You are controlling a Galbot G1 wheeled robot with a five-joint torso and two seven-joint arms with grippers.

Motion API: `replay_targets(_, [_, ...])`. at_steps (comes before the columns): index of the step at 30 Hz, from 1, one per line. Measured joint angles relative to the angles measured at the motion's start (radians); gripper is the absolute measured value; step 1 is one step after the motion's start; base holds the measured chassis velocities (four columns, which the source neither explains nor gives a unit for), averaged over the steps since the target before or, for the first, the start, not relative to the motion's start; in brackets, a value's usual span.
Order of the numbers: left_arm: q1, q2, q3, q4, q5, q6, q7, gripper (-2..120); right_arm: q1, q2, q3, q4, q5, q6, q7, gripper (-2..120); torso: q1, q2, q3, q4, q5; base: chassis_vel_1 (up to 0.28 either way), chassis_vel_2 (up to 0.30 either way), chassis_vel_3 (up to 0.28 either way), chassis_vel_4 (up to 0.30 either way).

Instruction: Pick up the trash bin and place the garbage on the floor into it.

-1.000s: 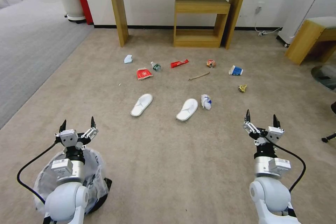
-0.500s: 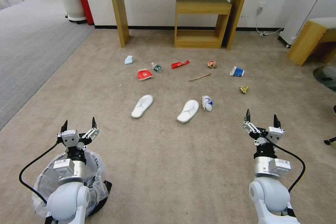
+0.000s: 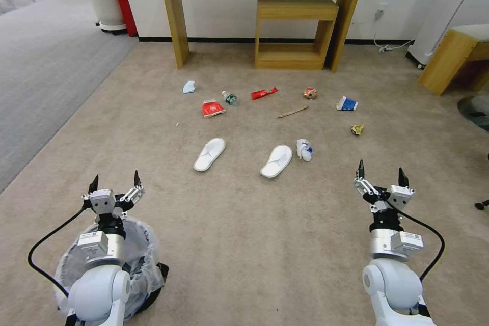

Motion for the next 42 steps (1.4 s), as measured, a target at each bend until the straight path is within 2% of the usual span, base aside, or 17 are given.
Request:
replay_targets(26, [0.006, 0.0, 0.0, -0.004, 0.001, 0.01, -0.004, 100, -0.006, 0.001, 0.0, -0.002, -0.004, 0.002, -0.003, 100, 0.0, 0.0, 0.0, 0.0002, -0.0001, 0.099, 0.101, -0.101, -0.096])
replay_targets(42, [0.01, 0.009, -0.003, -0.011, -0.006, 0.02, -0.007, 100, -0.004, 0.007, -0.005, -0.008, -0.008, -0.004, -0.003, 100, 0.0, 0.0, 0.0, 0.0, 0.0001, 0.043, 0.036, -0.04, -0.046])
